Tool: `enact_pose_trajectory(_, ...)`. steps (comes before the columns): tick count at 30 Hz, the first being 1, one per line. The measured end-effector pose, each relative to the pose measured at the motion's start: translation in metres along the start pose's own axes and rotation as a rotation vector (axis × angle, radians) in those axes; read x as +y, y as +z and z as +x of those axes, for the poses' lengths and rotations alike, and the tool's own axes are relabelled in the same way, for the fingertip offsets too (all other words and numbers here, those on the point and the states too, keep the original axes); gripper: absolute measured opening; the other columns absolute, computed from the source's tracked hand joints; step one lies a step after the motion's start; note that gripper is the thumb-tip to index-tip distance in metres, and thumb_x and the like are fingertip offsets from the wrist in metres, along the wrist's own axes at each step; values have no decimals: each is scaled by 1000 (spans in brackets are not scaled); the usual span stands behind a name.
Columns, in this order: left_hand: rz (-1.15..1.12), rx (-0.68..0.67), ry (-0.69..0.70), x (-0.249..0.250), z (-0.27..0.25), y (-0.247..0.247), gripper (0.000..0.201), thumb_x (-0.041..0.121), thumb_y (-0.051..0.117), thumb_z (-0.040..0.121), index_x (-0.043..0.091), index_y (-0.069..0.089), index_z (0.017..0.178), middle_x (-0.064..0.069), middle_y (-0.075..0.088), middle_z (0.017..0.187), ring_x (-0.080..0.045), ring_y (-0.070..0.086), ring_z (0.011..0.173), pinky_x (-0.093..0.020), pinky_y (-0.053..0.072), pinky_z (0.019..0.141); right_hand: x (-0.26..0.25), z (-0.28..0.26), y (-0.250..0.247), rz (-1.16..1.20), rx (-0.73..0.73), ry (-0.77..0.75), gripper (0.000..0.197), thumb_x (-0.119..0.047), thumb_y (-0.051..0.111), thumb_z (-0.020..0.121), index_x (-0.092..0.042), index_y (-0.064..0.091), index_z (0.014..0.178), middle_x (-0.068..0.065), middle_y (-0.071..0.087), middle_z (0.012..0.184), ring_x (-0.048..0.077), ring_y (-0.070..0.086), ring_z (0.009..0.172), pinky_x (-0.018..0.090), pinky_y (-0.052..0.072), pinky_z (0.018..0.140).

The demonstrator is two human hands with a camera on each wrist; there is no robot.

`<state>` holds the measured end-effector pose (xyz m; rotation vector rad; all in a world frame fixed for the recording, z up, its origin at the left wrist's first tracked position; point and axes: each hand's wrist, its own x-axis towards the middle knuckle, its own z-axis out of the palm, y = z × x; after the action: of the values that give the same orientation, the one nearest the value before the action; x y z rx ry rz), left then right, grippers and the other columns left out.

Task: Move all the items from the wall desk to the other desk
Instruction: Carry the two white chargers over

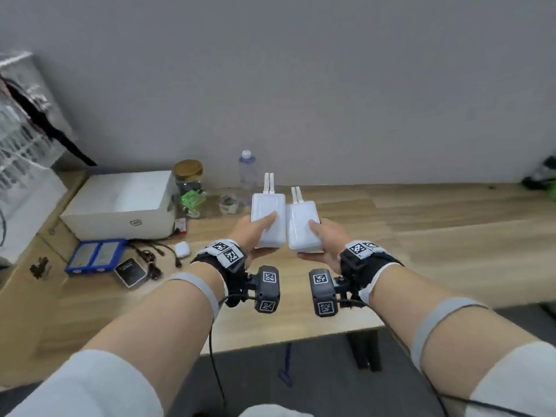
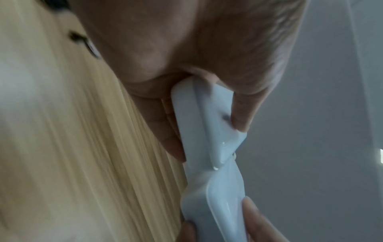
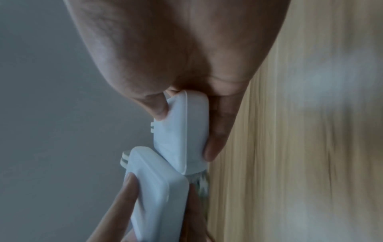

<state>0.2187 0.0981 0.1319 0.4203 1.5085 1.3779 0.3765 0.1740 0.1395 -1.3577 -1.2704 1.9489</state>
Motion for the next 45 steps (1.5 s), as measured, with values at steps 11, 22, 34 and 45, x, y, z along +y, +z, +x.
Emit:
enact_pose_trajectory(11,119,-405,15,-16,-48,325,36,33,75,85,11,60,109,-15,68,113,-32,68,102,-47,60,80,-16,-109,-299,238,400,-171,32,-30,49,101,-5,54,121,19,62,107,31,63,85,39,56,64)
enact_pose_trajectory(22,224,-714,-93,-74,-42,570,23,25,69,90,10,61,105,-11,67,99,-25,67,84,-44,59,83,-10,-148,-507,333,740,-235,30,-26,54,100,-6,55,121,20,64,106,33,63,84,39,55,62)
enact_pose_trajectory(34,280,-852,-188,-94,60,807,32,20,62,93,9,53,121,-9,63,100,-25,64,85,-38,58,73,-83,-90,-712,234,949,-137,30,-20,55,99,-7,52,126,19,64,115,33,65,90,45,59,70)
enact_pose_trajectory(45,380,-788,-244,-144,134,949,34,16,65,92,4,53,122,-13,65,101,-31,65,89,-40,59,70,-79,-30,-871,213,962,2,33,-19,57,98,-8,48,128,18,61,121,32,65,90,46,60,68)
